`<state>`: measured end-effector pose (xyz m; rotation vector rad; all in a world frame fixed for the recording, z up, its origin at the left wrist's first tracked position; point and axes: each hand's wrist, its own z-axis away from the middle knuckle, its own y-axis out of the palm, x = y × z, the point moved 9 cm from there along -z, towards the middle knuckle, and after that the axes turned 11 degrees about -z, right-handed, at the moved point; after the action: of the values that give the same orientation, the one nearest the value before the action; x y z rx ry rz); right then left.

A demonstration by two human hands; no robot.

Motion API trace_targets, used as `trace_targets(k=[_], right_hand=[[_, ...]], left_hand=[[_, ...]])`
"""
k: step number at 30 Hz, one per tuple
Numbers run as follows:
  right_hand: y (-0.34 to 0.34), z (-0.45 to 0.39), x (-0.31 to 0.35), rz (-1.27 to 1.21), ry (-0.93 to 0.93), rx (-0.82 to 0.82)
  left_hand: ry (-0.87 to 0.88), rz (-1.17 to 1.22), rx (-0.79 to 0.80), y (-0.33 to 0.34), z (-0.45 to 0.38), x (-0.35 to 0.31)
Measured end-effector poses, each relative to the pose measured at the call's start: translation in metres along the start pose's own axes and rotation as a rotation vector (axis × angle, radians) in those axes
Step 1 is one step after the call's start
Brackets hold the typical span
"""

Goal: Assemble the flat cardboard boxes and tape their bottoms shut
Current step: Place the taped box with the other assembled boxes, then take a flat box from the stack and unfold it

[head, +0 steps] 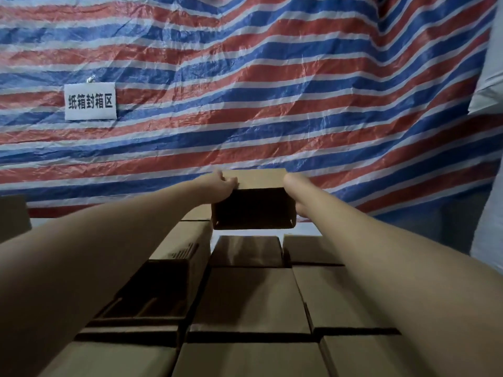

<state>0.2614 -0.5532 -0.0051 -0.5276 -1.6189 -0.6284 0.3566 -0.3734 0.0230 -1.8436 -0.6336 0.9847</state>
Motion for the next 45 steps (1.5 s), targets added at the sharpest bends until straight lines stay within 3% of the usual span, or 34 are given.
trace_targets(k=[11, 16, 21, 28, 33, 40, 45], right_hand=[[0.012, -0.025, -0.083, 0.090, 0.110, 0.031], [-0.005, -0.006, -0.061, 0.238, 0.109, -0.056], [-0.021, 0.040, -0.017, 0.273, 0.045, -0.086], [-0.013, 0.146, 0.033, 0.379, -0.089, 0.012], [0.005, 0.245, 0.039, 0.379, -0.249, 0.041], [0.012, 0.353, -0.019, 0.464, -0.211, 0.145], [0.011, 0.365, 0.000, 0.468, -0.212, 0.137]], left_hand=[[-0.146, -0.350, 0.315, 0.066, -0.013, 0.042], [-0.099, -0.350, 0.164, 0.044, -0.002, 0.026], [-0.009, -0.295, -0.007, -0.022, 0.042, 0.010], [0.142, -0.194, -0.265, -0.123, 0.174, 0.007], [0.238, -0.189, -0.329, -0.141, 0.286, 0.029], [0.076, -0.389, -0.346, -0.126, 0.370, 0.131], [-0.089, -0.532, -0.261, -0.132, 0.374, 0.214]])
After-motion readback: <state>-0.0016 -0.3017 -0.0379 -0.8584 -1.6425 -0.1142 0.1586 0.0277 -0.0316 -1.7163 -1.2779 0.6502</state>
